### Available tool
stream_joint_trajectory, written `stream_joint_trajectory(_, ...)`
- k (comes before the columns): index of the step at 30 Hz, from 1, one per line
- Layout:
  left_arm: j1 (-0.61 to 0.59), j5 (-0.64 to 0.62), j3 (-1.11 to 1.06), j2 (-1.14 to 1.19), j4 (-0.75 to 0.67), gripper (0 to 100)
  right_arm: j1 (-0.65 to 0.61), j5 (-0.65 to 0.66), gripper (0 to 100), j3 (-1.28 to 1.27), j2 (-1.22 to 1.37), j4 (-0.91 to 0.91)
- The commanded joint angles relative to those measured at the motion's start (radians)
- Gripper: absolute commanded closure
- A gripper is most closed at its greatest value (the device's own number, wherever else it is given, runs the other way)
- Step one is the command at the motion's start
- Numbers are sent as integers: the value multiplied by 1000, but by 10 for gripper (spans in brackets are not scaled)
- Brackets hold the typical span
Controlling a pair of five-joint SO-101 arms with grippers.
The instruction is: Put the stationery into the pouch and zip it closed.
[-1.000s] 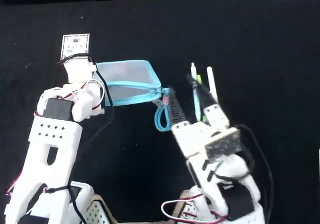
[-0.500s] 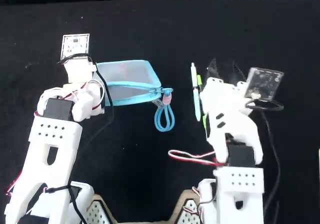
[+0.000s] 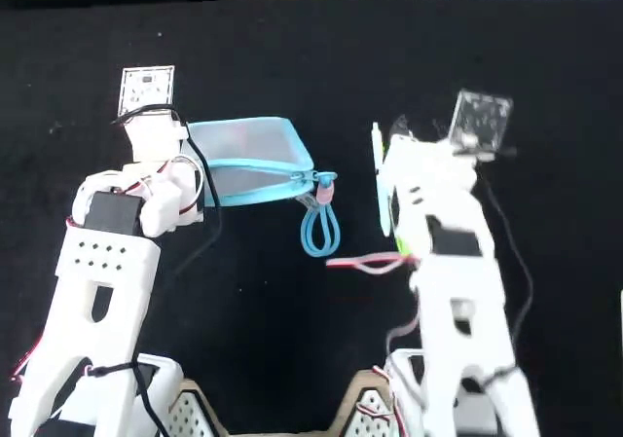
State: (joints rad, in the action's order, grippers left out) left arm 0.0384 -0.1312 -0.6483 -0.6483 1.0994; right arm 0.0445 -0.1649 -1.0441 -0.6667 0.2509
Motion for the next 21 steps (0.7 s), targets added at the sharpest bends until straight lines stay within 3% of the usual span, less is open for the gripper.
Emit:
stream_joint_trajectory(1, -12, -12, -25, 3, -3, 970, -9, 8, 848, 165, 186, 25)
stream_joint_trajectory(19, -16, -12, -27, 3, 0, 970, -41, 17, 850, 493, 676, 35)
stream_joint_trajectory(21, -16, -12, -27, 3, 0, 970, -43, 83, 850, 522, 722, 35)
